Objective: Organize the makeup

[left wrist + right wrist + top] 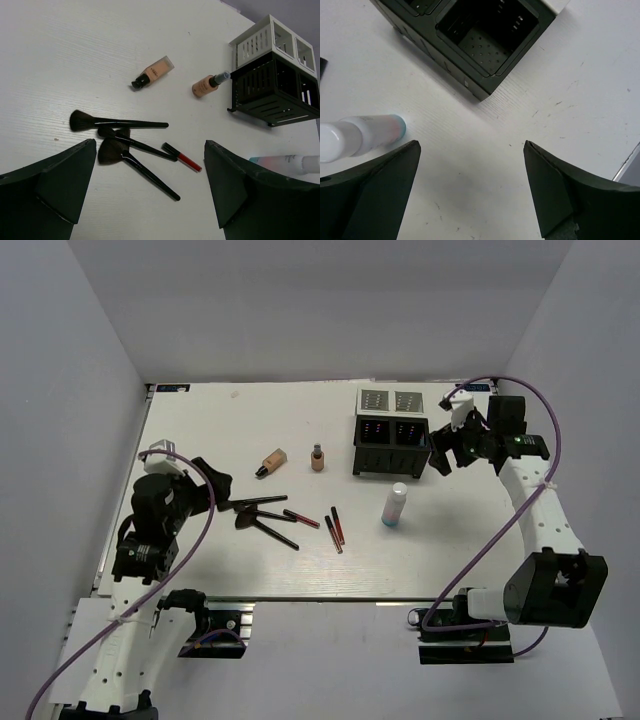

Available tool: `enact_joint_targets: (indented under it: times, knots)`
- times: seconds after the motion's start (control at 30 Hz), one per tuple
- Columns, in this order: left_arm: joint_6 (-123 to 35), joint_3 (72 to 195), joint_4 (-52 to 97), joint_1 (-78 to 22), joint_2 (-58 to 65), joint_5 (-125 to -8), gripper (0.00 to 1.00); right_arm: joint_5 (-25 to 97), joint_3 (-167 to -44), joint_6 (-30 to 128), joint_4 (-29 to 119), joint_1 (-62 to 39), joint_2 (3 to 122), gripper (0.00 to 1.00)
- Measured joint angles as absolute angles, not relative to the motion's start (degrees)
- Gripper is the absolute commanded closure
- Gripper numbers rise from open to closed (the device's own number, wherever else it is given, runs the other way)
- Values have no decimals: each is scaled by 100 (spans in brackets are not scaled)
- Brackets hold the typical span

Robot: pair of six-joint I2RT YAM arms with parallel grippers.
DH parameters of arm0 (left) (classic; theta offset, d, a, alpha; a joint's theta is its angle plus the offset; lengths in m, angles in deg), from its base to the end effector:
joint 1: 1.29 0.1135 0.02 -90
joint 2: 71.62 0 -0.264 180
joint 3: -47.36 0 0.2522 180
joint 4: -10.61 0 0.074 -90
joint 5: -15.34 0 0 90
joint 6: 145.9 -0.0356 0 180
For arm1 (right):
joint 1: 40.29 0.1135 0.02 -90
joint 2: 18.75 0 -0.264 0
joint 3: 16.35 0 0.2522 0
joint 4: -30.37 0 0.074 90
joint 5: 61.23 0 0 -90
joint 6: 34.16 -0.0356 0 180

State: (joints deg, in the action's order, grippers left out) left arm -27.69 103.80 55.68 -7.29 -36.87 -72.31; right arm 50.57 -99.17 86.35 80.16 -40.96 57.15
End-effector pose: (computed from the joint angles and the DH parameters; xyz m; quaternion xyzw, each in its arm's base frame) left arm 0.1371 -0.0159 0.3137 -0.1499 0.8221 -0.1779 0.5197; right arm 0.2846 0.0099 0.3271 -0.3048 0.8503 0.0614 0.4247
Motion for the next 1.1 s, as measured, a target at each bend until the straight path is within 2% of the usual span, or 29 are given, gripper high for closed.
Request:
enact_joint_targets:
  times: [0.23,0.3,0.33,0.4,0.43,0.47,0.5,0.53,0.6,0.63,0.67,0.77,0.93,1.1]
  knots:
    - [-2804,10360,5542,-729,-3548,-6960,2,5529,-9769,9104,8379,-4098,5542,11]
    - [-2804,10336,5509,-729,-3515,-6901,6,5831,-9766,9362,8615,-4098,5507,11]
    - [-2800,10314,5492,-729,-3506,-6877,16,5992,-9742,9421,8687,-4098,5463,11]
    - [-2789,10273,5470,-729,-3499,-6807,33,6279,-9659,9463,8735,-4096,5343,28]
    - [-2776,10269,5468,-729,-3493,-6776,46,6408,-9591,9470,8728,-4094,5264,39]
    - [-2791,10269,5448,-729,-3489,-6750,65,6528,-9515,9426,8720,-4096,5181,59]
    - [-2769,10269,5431,-729,-3489,-6722,69,6641,-9397,9351,8663,-4094,5076,61]
    - [-2787,10269,5424,-729,-3491,-6706,70,6727,-9270,9286,8582,-4094,4974,55]
    - [-2809,10262,5413,-731,-3499,-6656,38,6891,-8962,9109,8479,-4092,4742,30]
    - [-2846,10242,5409,-731,-3515,-6641,16,6982,-8759,9063,8416,-4092,4596,19]
    - [-2800,10216,5398,-729,-3539,-6621,11,7041,-8601,9021,8390,-4092,4480,12]
    - [-2737,10120,5444,-729,-3622,-6580,6,7253,-7919,9087,8134,-4092,3986,11]
    - [-2732,10111,5470,-731,-3596,-6488,5,7481,-6682,9410,7815,-4092,3022,11]
    - [-2728,10111,5474,-746,-3508,-6459,5,7719,-6239,9679,7517,-4089,2906,11]
